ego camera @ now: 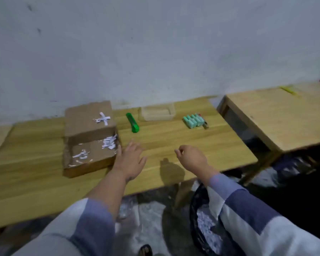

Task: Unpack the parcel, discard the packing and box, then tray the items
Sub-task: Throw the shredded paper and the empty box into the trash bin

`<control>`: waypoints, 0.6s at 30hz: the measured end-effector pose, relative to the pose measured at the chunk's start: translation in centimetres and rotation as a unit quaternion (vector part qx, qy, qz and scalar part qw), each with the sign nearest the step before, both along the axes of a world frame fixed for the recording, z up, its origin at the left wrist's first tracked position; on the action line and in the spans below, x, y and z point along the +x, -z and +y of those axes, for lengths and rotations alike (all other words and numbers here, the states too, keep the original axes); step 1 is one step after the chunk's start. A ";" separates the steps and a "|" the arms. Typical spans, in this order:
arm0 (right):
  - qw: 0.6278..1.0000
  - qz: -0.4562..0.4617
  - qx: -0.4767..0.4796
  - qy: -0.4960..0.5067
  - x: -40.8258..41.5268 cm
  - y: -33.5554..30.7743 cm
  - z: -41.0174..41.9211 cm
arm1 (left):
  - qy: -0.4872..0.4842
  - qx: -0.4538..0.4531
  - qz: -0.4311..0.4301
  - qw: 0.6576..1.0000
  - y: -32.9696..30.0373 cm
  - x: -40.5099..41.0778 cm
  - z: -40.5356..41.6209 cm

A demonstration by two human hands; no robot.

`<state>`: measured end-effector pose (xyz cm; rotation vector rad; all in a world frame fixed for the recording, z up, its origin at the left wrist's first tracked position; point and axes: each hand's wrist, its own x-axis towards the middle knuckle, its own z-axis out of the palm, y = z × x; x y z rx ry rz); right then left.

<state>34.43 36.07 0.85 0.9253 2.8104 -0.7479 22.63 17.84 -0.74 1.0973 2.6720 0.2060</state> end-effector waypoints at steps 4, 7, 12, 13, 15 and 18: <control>0.994 0.019 0.036 -0.100 -5.4 -1.7 -6.4 | -0.101 0.008 0.038 0.994 -1.4 -1.8 -7.9; 0.988 0.031 0.034 -0.149 -8.6 -2.6 -10.2 | -0.158 0.006 0.042 0.987 -1.7 -3.1 -12.5; 0.974 0.058 -0.065 -0.207 -14.0 -2.5 -15.2 | -0.229 0.026 0.022 0.973 -1.1 -5.1 -18.1; 0.972 0.066 -0.081 -0.212 -15.1 -2.1 -16.1 | -0.238 0.031 0.015 0.971 -1.0 -5.7 -18.9; 0.969 0.074 -0.101 -0.214 -17.2 -1.4 -17.6 | -0.256 0.040 -0.001 0.966 -0.9 -7.2 -20.3; 0.975 0.086 -0.046 -0.201 -19.7 -0.6 -18.8 | -0.267 0.073 -0.019 0.961 -0.5 -9.8 -21.5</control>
